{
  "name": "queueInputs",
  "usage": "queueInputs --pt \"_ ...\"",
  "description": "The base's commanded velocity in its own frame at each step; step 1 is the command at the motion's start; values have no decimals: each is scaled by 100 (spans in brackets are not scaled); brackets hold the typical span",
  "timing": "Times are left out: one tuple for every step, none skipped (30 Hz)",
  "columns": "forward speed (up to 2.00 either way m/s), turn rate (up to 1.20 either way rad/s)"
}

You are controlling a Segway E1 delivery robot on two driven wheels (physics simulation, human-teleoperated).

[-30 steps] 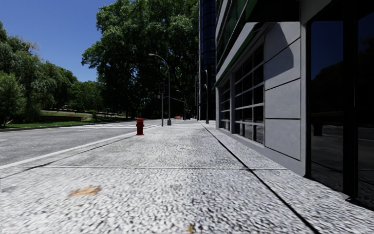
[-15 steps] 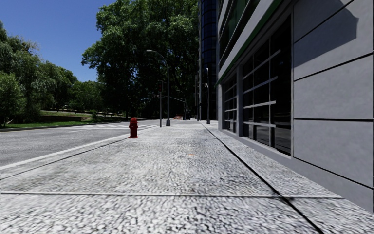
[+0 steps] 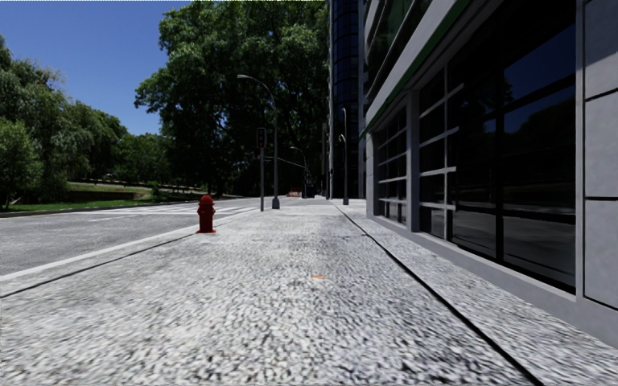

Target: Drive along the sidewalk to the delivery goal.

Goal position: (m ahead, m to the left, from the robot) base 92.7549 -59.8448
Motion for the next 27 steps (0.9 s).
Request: queueInputs --pt "200 0" --pt "200 0" --pt "200 0" --pt "200 0" --pt "200 0" --pt "200 0" --pt "200 0" --pt "200 0" --pt "200 0" --pt "200 0" --pt "200 0" --pt "200 0" --pt "200 0" --pt "200 0" --pt "200 0" --pt "200 0" --pt "200 0" --pt "200 0" --pt "200 0" --pt "200 0" --pt "200 0" --pt "200 0" --pt "200 0" --pt "200 0" --pt "200 0" --pt "200 0" --pt "200 0"
